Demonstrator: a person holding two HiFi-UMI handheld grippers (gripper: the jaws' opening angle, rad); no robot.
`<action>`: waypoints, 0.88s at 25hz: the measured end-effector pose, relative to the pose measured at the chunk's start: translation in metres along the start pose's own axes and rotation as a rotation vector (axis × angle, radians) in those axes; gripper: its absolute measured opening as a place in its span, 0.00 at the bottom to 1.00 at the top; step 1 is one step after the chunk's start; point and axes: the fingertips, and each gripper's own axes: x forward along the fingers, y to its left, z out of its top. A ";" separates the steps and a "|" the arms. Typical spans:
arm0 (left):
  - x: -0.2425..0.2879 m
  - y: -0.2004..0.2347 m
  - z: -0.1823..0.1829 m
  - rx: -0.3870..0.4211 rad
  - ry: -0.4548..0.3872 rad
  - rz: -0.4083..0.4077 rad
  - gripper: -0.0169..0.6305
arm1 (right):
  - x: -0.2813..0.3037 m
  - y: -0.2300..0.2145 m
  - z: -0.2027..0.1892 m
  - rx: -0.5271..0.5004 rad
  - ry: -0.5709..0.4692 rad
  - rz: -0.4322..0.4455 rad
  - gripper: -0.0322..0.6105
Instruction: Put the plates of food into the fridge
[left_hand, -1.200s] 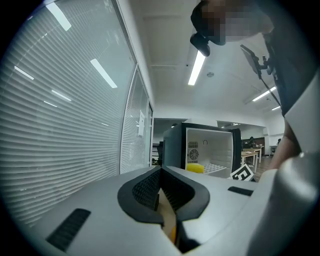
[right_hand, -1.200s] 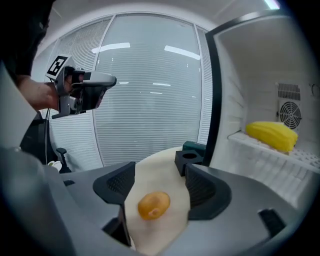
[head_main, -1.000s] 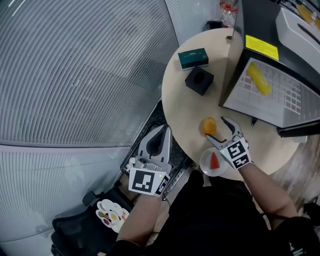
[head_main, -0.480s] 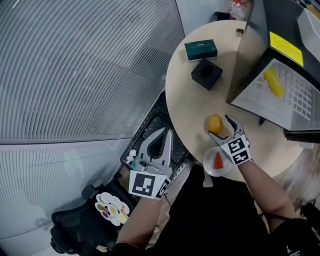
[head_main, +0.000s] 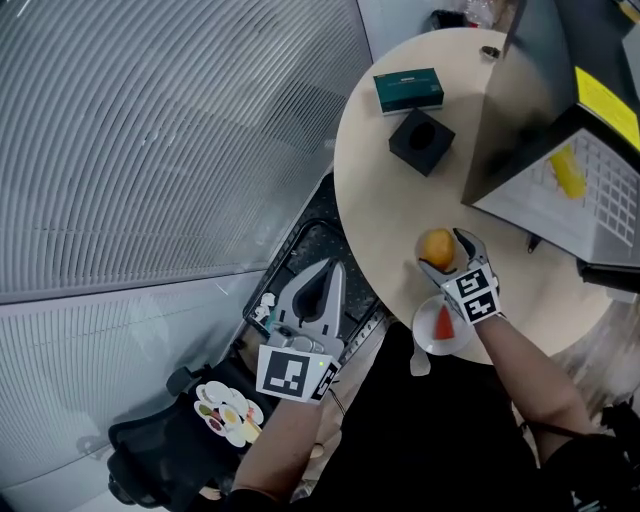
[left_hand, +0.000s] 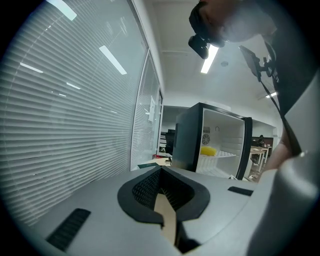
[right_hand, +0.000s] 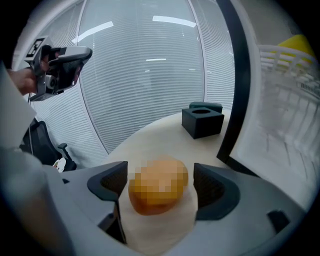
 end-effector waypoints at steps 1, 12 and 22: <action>0.000 0.002 -0.002 -0.003 0.005 0.001 0.03 | 0.003 -0.001 -0.002 0.004 0.005 -0.001 0.66; 0.003 0.012 -0.013 -0.015 0.028 0.000 0.03 | 0.016 -0.001 -0.016 0.039 0.054 -0.010 0.66; 0.001 0.002 -0.011 0.002 0.035 -0.025 0.03 | 0.008 -0.003 -0.016 0.050 0.029 -0.013 0.57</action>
